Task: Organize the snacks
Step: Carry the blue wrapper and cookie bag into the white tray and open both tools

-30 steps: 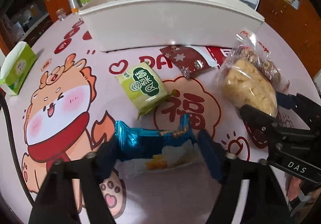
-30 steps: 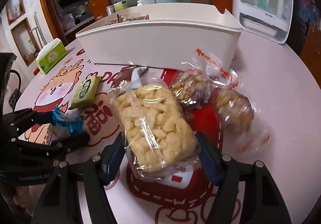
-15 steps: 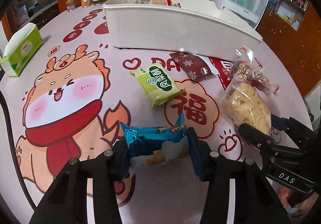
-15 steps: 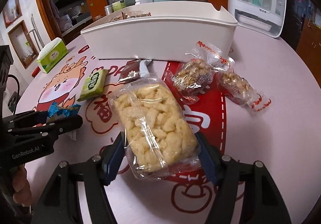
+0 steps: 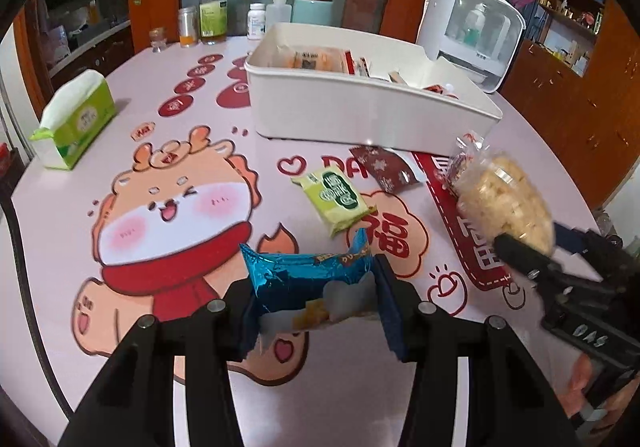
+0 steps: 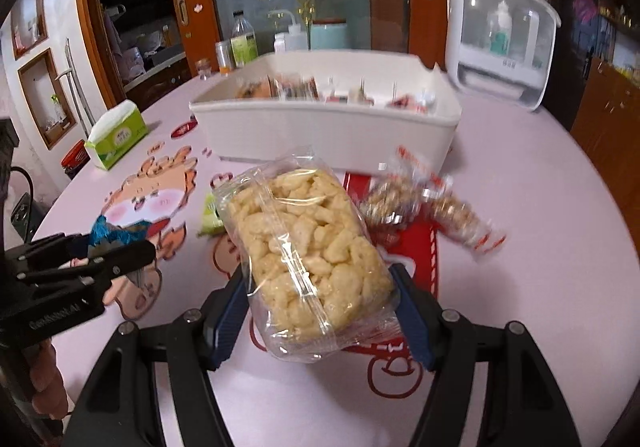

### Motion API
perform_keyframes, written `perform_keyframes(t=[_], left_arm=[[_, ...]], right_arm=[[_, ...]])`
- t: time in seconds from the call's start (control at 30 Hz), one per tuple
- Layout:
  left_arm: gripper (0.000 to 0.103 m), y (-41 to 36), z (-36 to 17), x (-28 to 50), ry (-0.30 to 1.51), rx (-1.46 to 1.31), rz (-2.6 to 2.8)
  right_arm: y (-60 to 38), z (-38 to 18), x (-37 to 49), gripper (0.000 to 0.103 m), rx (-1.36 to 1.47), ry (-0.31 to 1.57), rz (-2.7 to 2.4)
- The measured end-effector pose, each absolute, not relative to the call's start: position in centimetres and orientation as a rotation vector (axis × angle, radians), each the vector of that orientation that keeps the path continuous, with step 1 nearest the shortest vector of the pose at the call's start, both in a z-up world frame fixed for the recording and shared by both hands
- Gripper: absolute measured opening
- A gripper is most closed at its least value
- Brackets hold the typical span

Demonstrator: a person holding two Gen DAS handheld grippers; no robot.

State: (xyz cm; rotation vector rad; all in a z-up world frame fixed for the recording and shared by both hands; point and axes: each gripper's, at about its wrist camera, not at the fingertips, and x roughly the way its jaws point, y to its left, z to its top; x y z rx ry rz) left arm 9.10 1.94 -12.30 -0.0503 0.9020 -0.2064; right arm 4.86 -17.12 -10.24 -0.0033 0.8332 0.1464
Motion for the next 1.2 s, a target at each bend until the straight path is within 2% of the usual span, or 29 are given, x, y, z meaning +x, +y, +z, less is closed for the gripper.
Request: perform_keyframes(t=[0.17,0.5,0.67,0.77,0.87,1.13,1.17,1.2], left_arm=[[0.048,2.3,-8.3,11.2,0.855,-0.014,-0.187],[0.048,2.1,6.5,18.4,0.610,0.083,-0.082],[0.049,0.9,11.5,23.5,0.595,0.111,-0.081],[0.049,0.0,12.4,27.2,0.608,0.105,-0.061],[0.049,-1.2,10.9,31.4,0.668,0.084,-0.065],[0.050,-5.3,0.8,40.4,0.896,0.096,-0.066],[0.054,-5.7,-0.3,40.9,0.919,0.094,-0.070],[0.066,-6.0,-1.4,41.6,0.948,0.092,-0.079]], right_arm=[[-16.5,-4.8,6.2,0.068,-0.065,0.742,0.124],[-16.6,11.2,12.0,0.068,-0.162,0.498,0.051],[-17.4,15.3,17.3,0.069,-0.151,0.514,0.018],[-17.9,14.4,21.4,0.069,-0.174,0.563,-0.037],[-19.1,11.6,25.6,0.069,-0.129,0.652,-0.058],[-21.1,1.9,33.1,0.069,-0.089,0.854,-0.092],[-21.1,0.6,34.0,0.069,-0.091,0.887,-0.086],[-21.3,-0.2,34.5,0.070,-0.088,0.906,-0.080]])
